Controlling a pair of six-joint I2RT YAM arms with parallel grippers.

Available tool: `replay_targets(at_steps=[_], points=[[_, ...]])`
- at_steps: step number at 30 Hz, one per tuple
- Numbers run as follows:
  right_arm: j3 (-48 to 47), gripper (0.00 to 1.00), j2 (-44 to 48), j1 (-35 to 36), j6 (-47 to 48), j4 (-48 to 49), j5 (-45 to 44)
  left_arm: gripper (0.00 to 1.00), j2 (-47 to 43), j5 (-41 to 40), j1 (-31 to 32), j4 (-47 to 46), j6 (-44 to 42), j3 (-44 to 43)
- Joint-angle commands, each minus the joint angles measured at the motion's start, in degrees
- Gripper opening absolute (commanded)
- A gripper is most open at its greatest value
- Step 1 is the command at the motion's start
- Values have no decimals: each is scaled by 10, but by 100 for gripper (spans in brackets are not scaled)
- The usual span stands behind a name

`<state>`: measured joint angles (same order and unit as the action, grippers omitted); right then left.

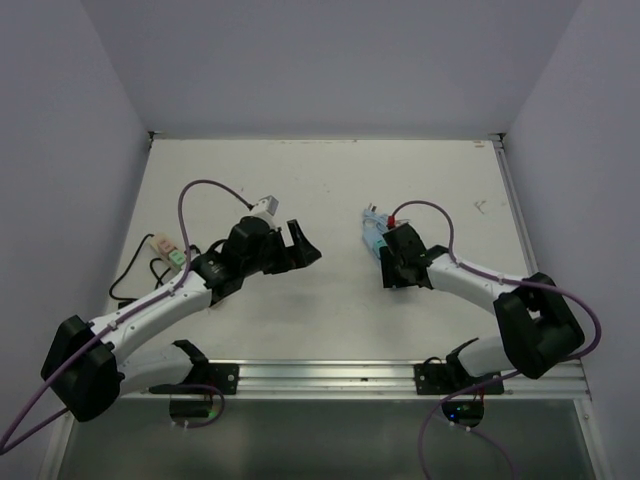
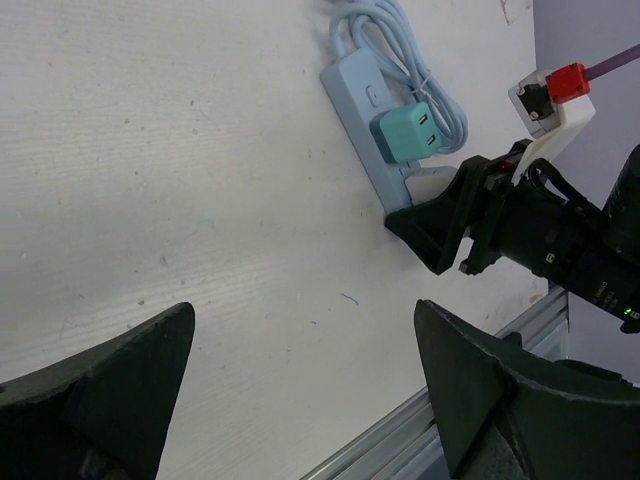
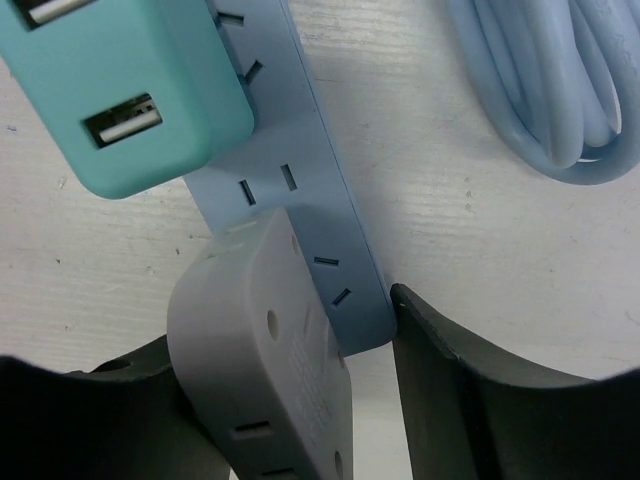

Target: Pull the plug off the socket

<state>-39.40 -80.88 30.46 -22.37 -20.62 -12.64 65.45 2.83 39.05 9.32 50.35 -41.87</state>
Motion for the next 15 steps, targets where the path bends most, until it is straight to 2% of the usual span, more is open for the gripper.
replay_targets(at_steps=[1, 4, 5, 8, 15], points=[[-1, 43, -14, 22, -14, 37, 13, 94, -20, -22, 2, 10, -10, 10], [-6, 31, -21, 35, -13, 38, 16, 94, -28, -27, 2, 18, -9, 14], [-9, 23, -23, 47, -13, 40, 17, 94, -30, -27, 1, 23, -9, 15], [-21, 14, -31, 82, -17, 41, 17, 94, -41, -26, 2, 35, -8, 19], [-64, 11, -51, 163, -74, 36, 38, 94, -80, -68, 1, 73, 4, 36]])
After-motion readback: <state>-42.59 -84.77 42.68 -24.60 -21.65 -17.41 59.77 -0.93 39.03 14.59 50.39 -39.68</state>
